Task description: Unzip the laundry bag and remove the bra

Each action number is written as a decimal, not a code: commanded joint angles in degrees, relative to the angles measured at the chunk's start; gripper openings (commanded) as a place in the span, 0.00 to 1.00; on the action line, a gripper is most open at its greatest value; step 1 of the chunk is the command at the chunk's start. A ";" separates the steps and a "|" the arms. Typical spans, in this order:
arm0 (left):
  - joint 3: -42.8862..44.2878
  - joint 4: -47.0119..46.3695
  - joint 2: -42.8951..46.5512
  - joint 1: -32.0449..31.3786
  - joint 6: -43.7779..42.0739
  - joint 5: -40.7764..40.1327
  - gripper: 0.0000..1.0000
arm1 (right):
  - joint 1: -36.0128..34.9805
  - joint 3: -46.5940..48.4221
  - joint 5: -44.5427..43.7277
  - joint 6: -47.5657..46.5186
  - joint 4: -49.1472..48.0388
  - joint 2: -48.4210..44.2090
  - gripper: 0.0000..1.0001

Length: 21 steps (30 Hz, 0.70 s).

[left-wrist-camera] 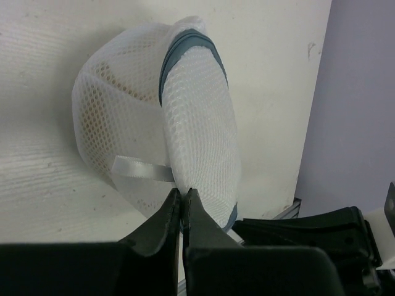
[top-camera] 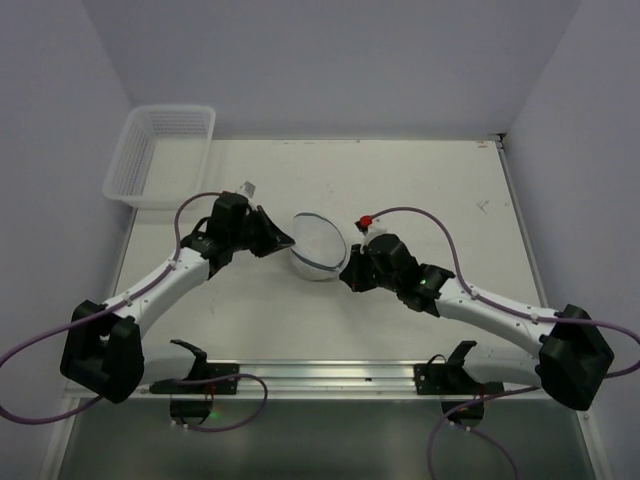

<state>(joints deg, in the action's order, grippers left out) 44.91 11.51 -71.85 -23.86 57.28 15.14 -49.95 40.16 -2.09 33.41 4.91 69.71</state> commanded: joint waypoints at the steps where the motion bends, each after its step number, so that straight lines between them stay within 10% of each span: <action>1: 5.01 0.18 -2.06 2.93 -8.39 0.33 0.00 | 3.45 -2.72 -2.57 -3.34 5.89 -5.19 0.00; 9: 17.30 3.09 -13.29 4.87 -18.42 7.27 0.05 | 3.46 4.92 6.45 -4.06 4.42 1.38 0.00; 12: 22.57 2.82 -17.34 4.87 -18.25 8.33 0.26 | 1.89 8.17 11.04 0.16 -0.33 5.51 0.00; 17: 24.10 6.85 -16.49 4.96 -14.22 3.34 0.95 | -1.55 16.16 10.09 4.90 -3.76 13.15 0.00; 21: 16.90 9.76 -7.28 6.10 -10.00 -2.47 1.00 | -2.43 19.16 8.51 7.63 -4.56 16.68 0.00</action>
<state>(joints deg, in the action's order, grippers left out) 65.54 17.26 -87.02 -19.09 43.86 17.76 -52.05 55.66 6.22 37.45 3.77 84.88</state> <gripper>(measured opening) 0.996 0.007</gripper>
